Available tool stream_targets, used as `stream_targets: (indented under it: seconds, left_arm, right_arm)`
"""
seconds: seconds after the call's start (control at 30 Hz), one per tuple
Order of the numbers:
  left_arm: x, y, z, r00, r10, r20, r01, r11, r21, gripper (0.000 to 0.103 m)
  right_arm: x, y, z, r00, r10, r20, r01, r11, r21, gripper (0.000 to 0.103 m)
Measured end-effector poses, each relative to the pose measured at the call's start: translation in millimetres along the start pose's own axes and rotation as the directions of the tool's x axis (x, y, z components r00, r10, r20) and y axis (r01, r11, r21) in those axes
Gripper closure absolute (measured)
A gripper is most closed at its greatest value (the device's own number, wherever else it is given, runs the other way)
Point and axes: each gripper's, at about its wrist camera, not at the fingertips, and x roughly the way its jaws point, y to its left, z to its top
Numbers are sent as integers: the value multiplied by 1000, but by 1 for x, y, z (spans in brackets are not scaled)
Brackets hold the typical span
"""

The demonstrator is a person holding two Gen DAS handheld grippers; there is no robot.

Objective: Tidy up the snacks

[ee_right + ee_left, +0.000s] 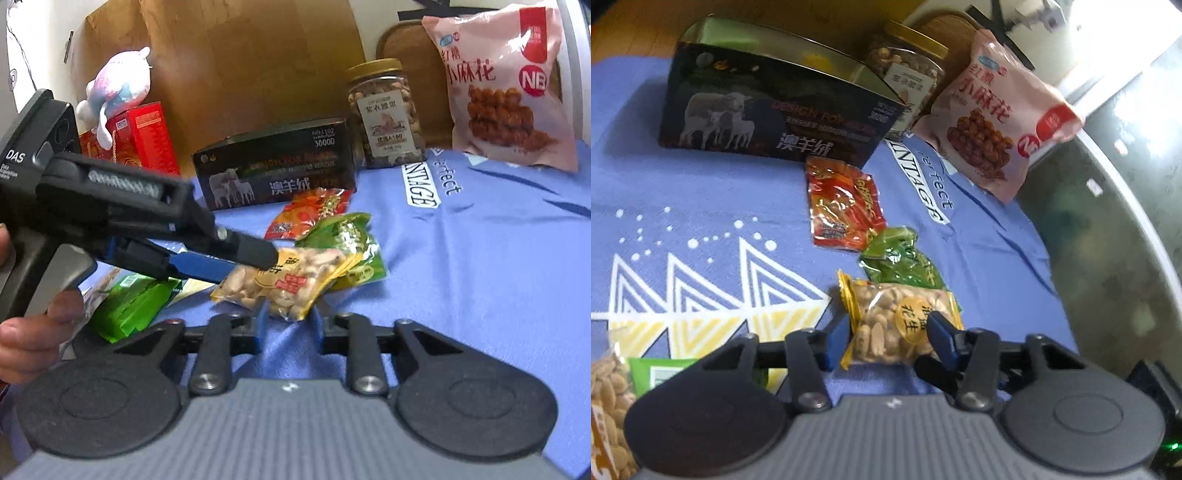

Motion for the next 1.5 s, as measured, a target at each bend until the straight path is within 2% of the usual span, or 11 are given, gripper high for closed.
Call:
stream_targets:
  seconds: [0.2, 0.4, 0.57, 0.7, 0.73, 0.8, 0.9, 1.0, 1.17, 1.37, 1.5]
  left_arm:
    - [-32, 4, 35, 994, -16, 109, 17, 1000, -10, 57]
    - [-49, 11, 104, 973, 17, 230, -14, 1000, -15, 56]
    - [-40, 32, 147, 962, 83, 259, -69, 996, -64, 56]
    - [-19, 47, 161, 962, 126, 242, -107, 990, -90, 52]
    - [-17, 49, 161, 962, 135, 237, -114, 988, -99, 52]
    - [-21, 49, 153, 959, 124, 256, -100, 989, -105, 52]
    - [-36, 45, 136, 953, 94, 287, -73, 994, -85, 52]
    - [-42, 35, 119, 959, 48, 278, -37, 998, -47, 52]
    - [-12, 24, 94, 990, 5, 141, -3, 1000, -16, 52]
    - [33, 30, 75, 1000, 0, 11, 1, 996, -91, 52]
    - [32, 40, 66, 999, -16, 27, 20, 991, -135, 55]
  right_arm:
    - [0, 12, 25, 995, 48, 81, -48, 999, -13, 84]
    - [33, 12, 88, 978, 112, 175, -100, 992, -78, 84]
    - [85, 1, 135, 975, 143, 172, -127, 987, -97, 84]
    - [119, -2, 146, 984, 88, 155, -69, 990, -125, 78]
    - [124, -4, 146, 985, 56, 164, -34, 991, -132, 68]
    - [120, -10, 147, 979, 2, 202, 23, 993, -118, 60]
    - [99, -38, 143, 970, -21, 242, 27, 999, -20, 60]
    - [85, -69, 128, 981, -25, 193, 8, 996, 88, 60]
    - [85, -104, 96, 998, 23, 51, -35, 969, 245, 62]
    - [103, -109, 86, 997, 74, -28, -61, 947, 314, 61]
    - [112, -97, 82, 985, 166, -56, -141, 941, 307, 63]
